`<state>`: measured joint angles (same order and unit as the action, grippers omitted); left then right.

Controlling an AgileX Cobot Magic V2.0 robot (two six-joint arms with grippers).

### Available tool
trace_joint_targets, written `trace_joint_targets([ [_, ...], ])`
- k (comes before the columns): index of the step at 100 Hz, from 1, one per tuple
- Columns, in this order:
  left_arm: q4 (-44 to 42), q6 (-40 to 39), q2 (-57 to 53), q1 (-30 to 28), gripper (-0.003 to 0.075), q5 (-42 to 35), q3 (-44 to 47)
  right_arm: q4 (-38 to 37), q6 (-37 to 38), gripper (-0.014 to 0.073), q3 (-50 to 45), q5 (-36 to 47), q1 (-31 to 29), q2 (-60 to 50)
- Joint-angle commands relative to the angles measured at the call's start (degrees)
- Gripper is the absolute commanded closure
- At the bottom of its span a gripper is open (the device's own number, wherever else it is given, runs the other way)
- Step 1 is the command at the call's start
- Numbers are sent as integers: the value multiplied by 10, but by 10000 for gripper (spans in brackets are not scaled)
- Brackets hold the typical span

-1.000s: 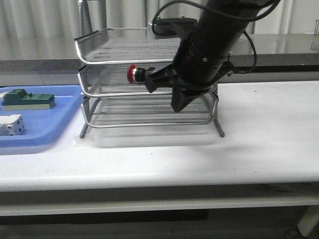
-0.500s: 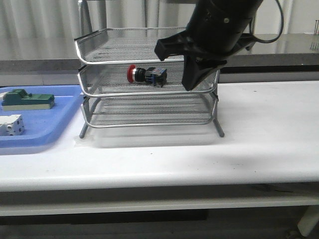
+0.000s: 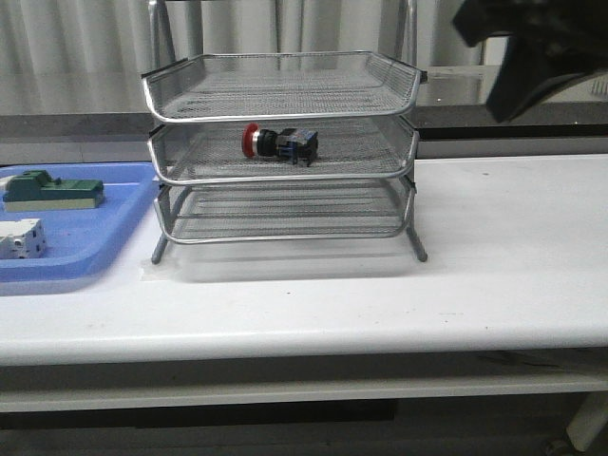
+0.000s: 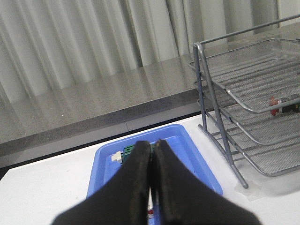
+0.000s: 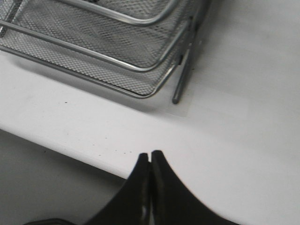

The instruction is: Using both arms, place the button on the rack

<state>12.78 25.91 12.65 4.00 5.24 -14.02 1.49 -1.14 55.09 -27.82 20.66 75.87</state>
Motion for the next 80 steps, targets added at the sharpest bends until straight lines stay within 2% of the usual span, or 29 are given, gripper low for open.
trace_joint_targets([
  [1, 7, -5, 5, -1, 741, -46, -16, -4, -3, 650, -26, 54, -21, -73],
  [51, 7, -5, 5, -1, 741, -46, -16, -4, -3, 650, -222, 68, -112, -404],
  [80, 7, -5, 5, -1, 741, -46, -16, -5, -4, 650, -253, 45, -128, -535],
])
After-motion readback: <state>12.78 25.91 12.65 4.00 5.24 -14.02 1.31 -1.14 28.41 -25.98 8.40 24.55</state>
